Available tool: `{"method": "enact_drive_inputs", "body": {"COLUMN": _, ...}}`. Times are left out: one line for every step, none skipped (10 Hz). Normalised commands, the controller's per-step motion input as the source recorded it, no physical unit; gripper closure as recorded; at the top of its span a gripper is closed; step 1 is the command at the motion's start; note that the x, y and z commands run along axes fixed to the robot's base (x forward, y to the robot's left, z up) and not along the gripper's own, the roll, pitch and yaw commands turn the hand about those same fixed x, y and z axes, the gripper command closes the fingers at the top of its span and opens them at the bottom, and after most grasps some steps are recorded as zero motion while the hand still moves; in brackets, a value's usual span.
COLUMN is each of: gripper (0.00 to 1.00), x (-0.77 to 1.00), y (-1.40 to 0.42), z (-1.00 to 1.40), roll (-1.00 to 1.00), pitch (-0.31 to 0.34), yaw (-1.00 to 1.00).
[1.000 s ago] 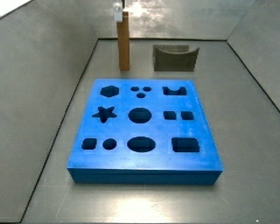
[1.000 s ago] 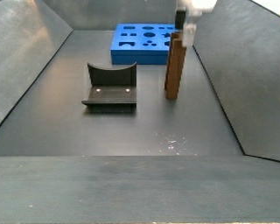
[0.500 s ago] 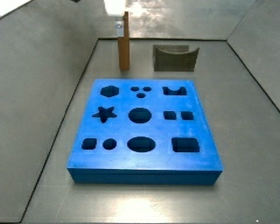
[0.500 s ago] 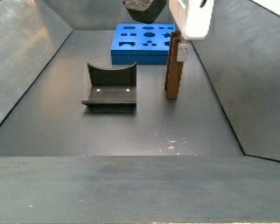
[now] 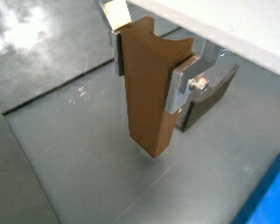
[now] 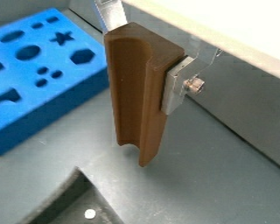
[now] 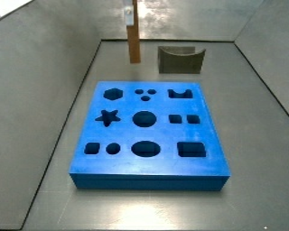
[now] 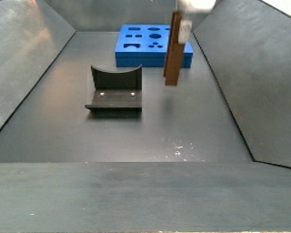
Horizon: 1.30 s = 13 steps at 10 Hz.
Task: Pick up the arch object. Move up. Rotate the arch object. Move to above the board. Insert the arch object.
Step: Move to above the board.
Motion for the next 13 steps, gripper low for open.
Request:
{"method": "enact_drive_inputs", "body": {"gripper": 1.0, "x": 0.15, "y": -0.16, "z": 1.0, "roll": 0.02, "pitch": 0.082, "yaw": 0.04}}
{"method": "enact_drive_inputs", "body": {"gripper": 1.0, "x": 0.14, "y": -0.14, "z": 1.0, "roll": 0.02, "pitch": 0.096, "yaw": 0.03}}
{"method": "enact_drive_inputs", "body": {"gripper": 1.0, "x": 0.13, "y": -0.13, "z": 1.0, "roll": 0.02, "pitch": 0.098, "yaw": 0.02}}
{"method": "enact_drive_inputs", "body": {"gripper": 1.0, "x": 0.11, "y": -0.11, "z": 1.0, "roll": 0.01, "pitch": 0.096, "yaw": 0.02}}
{"method": "enact_drive_inputs", "body": {"gripper": 1.0, "x": 0.1, "y": -0.1, "z": 1.0, "roll": 0.01, "pitch": 0.095, "yaw": 0.02}}
{"method": "enact_drive_inputs", "body": {"gripper": 1.0, "x": 0.08, "y": -0.08, "z": 0.91, "roll": 0.0, "pitch": 0.094, "yaw": 0.02}}
{"method": "enact_drive_inputs", "body": {"gripper": 1.0, "x": 0.06, "y": -0.05, "z": 0.75, "roll": 0.0, "pitch": 0.094, "yaw": 0.02}}
{"method": "enact_drive_inputs", "body": {"gripper": 1.0, "x": 0.04, "y": -0.04, "z": 0.58, "roll": 0.0, "pitch": 0.093, "yaw": 0.02}}
{"method": "enact_drive_inputs", "body": {"gripper": 1.0, "x": 0.02, "y": -0.03, "z": 0.42, "roll": -0.01, "pitch": 0.094, "yaw": 0.02}}
{"method": "enact_drive_inputs", "body": {"gripper": 1.0, "x": 0.02, "y": -0.02, "z": 0.2, "roll": -0.01, "pitch": 0.094, "yaw": 0.02}}
{"method": "enact_drive_inputs", "body": {"gripper": 1.0, "x": 0.04, "y": -1.0, "z": 0.23, "roll": 0.0, "pitch": 0.072, "yaw": 1.0}}
{"method": "enact_drive_inputs", "body": {"gripper": 1.0, "x": 0.04, "y": -1.0, "z": 0.22, "roll": 0.0, "pitch": 0.072, "yaw": 1.0}}
{"method": "enact_drive_inputs", "body": {"gripper": 1.0, "x": 0.04, "y": -1.0, "z": 0.23, "roll": 0.01, "pitch": 0.076, "yaw": 1.0}}
